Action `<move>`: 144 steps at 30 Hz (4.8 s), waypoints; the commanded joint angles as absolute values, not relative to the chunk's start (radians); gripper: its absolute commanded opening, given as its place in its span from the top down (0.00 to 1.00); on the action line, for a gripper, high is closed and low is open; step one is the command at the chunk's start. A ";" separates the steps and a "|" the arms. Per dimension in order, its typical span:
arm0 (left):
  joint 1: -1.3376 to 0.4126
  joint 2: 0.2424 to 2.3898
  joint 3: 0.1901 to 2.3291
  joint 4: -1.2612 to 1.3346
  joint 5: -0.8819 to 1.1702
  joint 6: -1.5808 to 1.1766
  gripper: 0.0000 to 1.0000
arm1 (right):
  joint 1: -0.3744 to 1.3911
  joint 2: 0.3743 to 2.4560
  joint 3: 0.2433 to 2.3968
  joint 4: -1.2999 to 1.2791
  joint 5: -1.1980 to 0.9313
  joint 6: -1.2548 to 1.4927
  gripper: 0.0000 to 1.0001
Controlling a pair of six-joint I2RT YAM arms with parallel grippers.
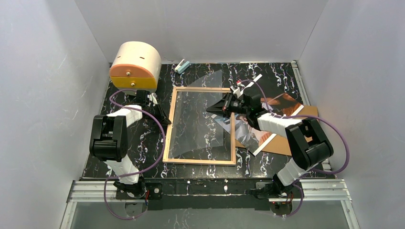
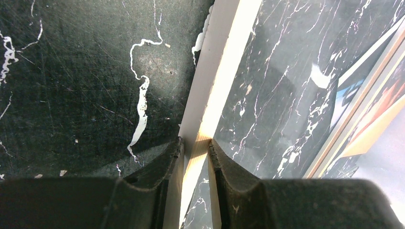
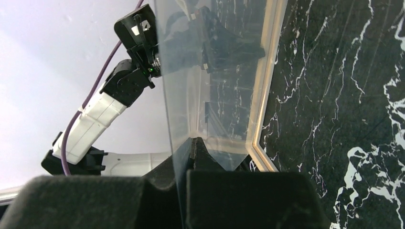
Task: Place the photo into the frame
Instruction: Place the photo frame item in the photo frame.
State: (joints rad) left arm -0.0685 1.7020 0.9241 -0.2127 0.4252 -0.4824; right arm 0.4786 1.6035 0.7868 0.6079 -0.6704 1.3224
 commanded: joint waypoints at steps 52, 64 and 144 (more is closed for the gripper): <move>-0.081 1.706 0.913 -0.255 0.379 -0.481 1.00 | 0.489 1.622 0.831 0.530 -0.654 1.027 0.99; -0.081 1.716 0.912 -0.259 0.378 -0.474 1.00 | 0.486 1.573 0.830 0.495 -0.609 0.954 0.99; -0.081 1.704 0.954 -0.290 0.402 -0.462 0.79 | 0.453 1.672 0.759 0.403 -0.562 0.997 0.51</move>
